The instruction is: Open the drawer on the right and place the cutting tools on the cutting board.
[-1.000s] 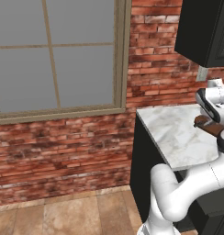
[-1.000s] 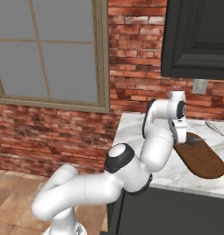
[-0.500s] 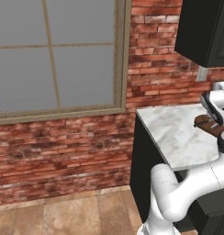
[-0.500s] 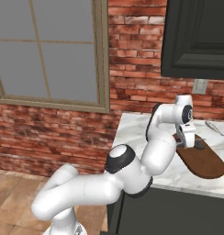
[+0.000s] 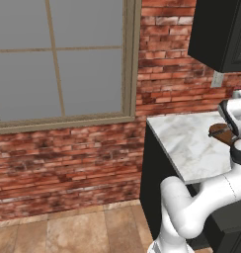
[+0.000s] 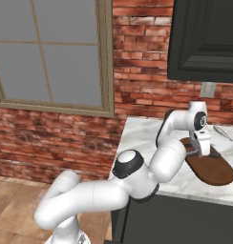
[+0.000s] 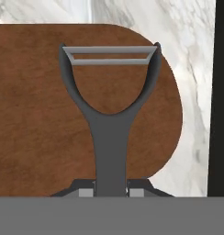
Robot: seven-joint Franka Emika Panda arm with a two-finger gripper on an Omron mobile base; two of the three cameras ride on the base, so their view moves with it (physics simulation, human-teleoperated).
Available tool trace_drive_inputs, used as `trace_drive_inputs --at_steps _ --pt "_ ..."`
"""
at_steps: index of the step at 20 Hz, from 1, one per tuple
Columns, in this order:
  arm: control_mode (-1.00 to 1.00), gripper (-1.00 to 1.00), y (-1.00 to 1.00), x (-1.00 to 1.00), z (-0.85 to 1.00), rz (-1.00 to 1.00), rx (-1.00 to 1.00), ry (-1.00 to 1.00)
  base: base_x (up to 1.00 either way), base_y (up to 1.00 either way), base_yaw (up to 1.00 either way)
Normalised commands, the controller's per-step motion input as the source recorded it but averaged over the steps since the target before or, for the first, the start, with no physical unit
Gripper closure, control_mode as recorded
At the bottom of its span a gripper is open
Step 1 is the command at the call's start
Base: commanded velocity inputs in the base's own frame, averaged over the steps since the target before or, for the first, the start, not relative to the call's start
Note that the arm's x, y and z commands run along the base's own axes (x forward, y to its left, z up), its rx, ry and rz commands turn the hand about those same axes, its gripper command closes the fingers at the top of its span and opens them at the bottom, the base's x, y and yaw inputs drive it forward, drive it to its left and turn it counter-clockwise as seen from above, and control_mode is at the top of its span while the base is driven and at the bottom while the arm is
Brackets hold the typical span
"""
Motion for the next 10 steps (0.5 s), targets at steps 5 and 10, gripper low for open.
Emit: trace_drive_inputs --at_steps 5,10 --pt "-1.00 1.00 -0.15 0.00 -0.17 0.00 0.00 0.01 0.00 0.00 0.00" --pt "-1.00 1.00 -0.13 0.00 -0.15 0.00 0.00 0.01 0.00 0.00 0.00"
